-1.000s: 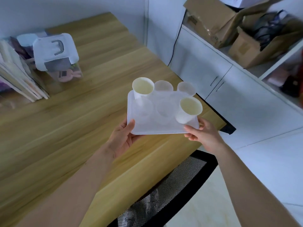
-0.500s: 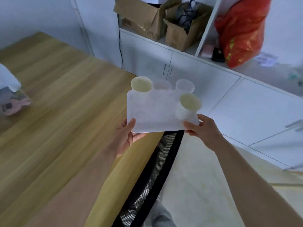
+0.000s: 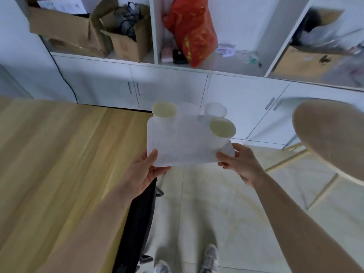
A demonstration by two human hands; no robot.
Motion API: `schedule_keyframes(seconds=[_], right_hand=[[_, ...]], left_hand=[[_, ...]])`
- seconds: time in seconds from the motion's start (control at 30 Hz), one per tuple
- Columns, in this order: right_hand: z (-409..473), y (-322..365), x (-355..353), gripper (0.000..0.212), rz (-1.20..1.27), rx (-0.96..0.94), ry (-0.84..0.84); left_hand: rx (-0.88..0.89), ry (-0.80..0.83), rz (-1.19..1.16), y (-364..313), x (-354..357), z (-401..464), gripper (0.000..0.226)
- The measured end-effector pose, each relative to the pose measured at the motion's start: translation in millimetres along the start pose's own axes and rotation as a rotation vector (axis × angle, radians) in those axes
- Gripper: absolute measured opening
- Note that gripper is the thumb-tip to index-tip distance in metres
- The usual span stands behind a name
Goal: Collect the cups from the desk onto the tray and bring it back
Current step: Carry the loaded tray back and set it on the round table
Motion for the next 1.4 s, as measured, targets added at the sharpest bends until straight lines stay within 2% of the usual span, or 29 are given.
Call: schedule_keyframes(seconds=[0.53,0.8,0.97,1.1,1.4], right_hand=[[-59,-49,-234,0.048,0.04,0.009,-0.249],[-77,-68,-345,0.037,0.022,0.006,-0.349],[-84,-80,-395,0.034,0.027,0.001,-0.406],[-81,-88,-429,0.037,0.047,0.009,-0.46],[-52,-94,-501,0.037,0.063,-0.001,-0.558]], left_hand=[[-0.116,0.157,0.143,96,217,45,0.027],[-0.171,0.244,0.182,152,315,78,0.027],[-0.207,0.3,0.219,172,366,100,0.031],[-0.231,0.327,0.264,183,403,124,0.024],[-0.29,0.479,0.348,194,481,187,0.03]])
Point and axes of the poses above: each hand's wrist, its own z-axis towards the middle knuckle, its own x-axis out of the palm, y = z × x, the point moved 3 cm from there along z, towards the middle knuckle, and after that the axes turned 9 degrees about -x, right-handed, at the moved point
